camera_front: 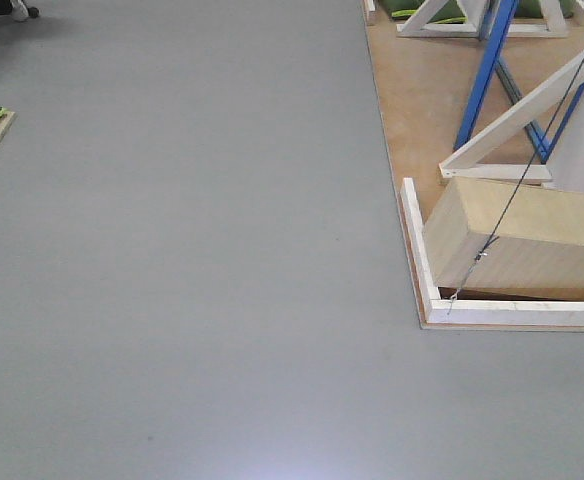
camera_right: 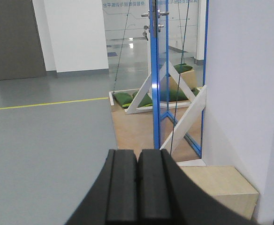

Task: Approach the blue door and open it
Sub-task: 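Drive the base forward toward the blue-framed door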

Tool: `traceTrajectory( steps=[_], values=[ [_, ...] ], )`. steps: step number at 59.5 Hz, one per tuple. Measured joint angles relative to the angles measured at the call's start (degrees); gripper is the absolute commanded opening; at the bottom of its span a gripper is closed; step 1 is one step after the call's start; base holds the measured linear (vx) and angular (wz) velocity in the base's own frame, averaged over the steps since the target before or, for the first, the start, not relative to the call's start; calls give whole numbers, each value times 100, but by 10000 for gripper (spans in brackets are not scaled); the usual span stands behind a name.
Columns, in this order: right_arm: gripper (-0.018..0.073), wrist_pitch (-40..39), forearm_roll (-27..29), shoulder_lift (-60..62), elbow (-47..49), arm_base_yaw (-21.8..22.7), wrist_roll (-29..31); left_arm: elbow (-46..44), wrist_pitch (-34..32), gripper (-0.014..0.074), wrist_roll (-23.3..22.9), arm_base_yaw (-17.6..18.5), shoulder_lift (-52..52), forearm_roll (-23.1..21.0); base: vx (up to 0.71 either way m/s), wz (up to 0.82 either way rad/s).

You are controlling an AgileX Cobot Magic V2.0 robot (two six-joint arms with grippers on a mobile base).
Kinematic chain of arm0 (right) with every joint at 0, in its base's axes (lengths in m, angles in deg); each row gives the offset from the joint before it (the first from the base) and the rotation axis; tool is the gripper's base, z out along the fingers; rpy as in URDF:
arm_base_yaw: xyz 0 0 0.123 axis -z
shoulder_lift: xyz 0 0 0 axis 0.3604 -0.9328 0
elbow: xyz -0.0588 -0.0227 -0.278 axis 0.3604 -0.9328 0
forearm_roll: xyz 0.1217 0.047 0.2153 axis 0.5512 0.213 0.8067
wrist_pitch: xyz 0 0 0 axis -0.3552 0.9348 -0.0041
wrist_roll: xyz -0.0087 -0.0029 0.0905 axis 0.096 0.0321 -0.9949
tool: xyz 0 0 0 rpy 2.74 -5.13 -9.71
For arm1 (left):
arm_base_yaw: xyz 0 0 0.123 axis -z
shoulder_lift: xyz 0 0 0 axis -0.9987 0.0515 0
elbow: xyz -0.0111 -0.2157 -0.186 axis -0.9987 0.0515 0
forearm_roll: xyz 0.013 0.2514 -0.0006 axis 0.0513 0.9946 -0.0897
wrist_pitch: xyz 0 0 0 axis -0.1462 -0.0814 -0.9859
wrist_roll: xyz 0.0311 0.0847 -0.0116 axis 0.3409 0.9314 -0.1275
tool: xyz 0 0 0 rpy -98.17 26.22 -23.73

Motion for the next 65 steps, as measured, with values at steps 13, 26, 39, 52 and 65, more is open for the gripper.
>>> traceTrajectory(
  steps=[13, 26, 39, 52, 65],
  values=[
    [-1, 0, 0, 0, 0, 0, 0, 0, 0, 73, 0, 0, 0, 0, 20, 7],
    [-1, 0, 0, 0, 0, 0, 0, 0, 0, 73, 0, 0, 0, 0, 21, 6],
    [-1, 0, 0, 0, 0, 0, 0, 0, 0, 73, 0, 0, 0, 0, 25, -2],
    [-1, 0, 0, 0, 0, 0, 0, 0, 0, 73, 0, 0, 0, 0, 30, -6],
    [-1, 0, 0, 0, 0, 0, 0, 0, 0, 73, 0, 0, 0, 0, 36, -4]
  ],
)
